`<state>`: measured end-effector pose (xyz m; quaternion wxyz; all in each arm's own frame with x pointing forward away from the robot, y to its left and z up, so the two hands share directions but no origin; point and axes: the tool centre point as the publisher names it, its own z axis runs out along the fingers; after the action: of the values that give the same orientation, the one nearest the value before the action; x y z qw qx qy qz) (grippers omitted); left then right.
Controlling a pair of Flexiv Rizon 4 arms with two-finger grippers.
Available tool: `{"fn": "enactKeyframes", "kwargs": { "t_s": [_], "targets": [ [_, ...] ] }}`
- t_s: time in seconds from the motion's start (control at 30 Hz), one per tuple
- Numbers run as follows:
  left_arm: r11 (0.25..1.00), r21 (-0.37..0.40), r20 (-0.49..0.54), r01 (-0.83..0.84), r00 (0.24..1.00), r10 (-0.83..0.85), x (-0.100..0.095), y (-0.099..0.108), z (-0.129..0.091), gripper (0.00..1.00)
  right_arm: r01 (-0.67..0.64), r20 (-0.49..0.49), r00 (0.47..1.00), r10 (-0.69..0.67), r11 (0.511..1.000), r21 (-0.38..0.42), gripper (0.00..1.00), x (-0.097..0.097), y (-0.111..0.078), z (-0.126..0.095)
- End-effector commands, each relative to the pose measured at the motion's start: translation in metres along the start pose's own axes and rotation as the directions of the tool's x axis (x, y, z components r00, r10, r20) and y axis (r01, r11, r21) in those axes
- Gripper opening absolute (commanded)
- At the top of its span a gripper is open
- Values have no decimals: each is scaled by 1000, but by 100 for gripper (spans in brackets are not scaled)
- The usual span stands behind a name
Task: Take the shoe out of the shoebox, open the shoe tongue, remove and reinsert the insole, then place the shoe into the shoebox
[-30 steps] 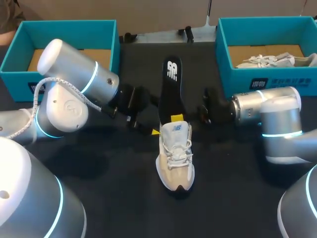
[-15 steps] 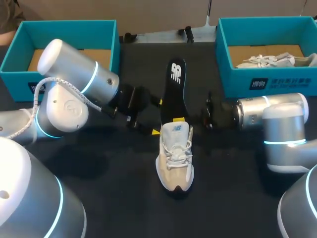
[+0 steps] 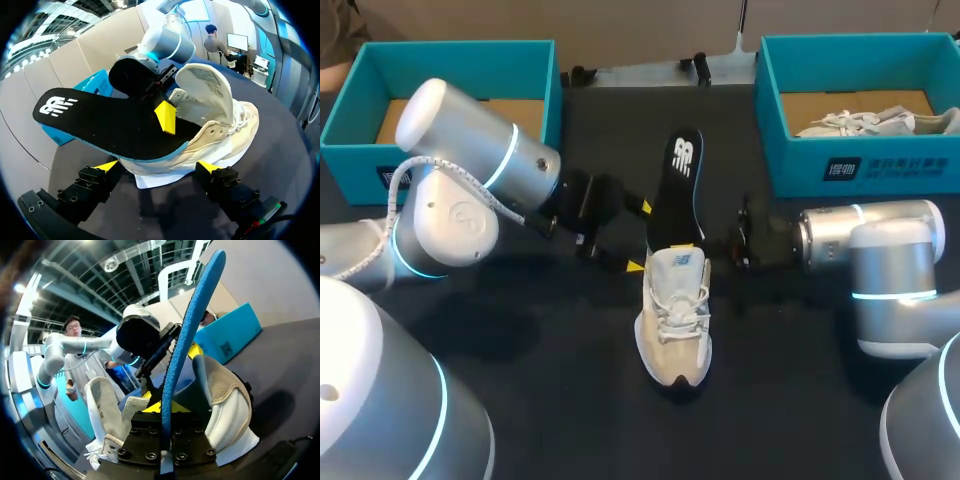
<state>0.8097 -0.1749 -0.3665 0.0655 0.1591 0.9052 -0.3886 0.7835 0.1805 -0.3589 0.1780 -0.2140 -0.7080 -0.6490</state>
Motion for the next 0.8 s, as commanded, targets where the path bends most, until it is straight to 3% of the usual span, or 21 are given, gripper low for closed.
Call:
{"fn": "enactKeyframes", "kwargs": {
  "t_s": [0.03, 0.17, 0.23, 0.3, 0.8],
  "targets": [
    [1000, -2, 1, 0, 1000, 0, 1, 0, 1, 100, 15, 4, 1000, -15, 1000, 3, 0, 2, 1, 0],
    [1000, -2, 1, 0, 1000, 0, 1, 0, 1, 100, 39, -3, 999, -39, 999, 6, 0, 1, 8, 1],
    [1000, -2, 1, 0, 1000, 0, 1, 0, 1, 100, 48, -5, 999, -48, 999, 4, 13, 0, 9, 2],
    [1000, -2, 1, 0, 1000, 0, 1, 0, 1, 100, 57, -6, 998, -57, 998, -3, 19, 0, 10, 2],
    [1000, -2, 1, 0, 1000, 0, 1, 0, 1, 100, 117, -6, 993, -117, 993, -3, 25, 3, 28, 0]
  ]
}}
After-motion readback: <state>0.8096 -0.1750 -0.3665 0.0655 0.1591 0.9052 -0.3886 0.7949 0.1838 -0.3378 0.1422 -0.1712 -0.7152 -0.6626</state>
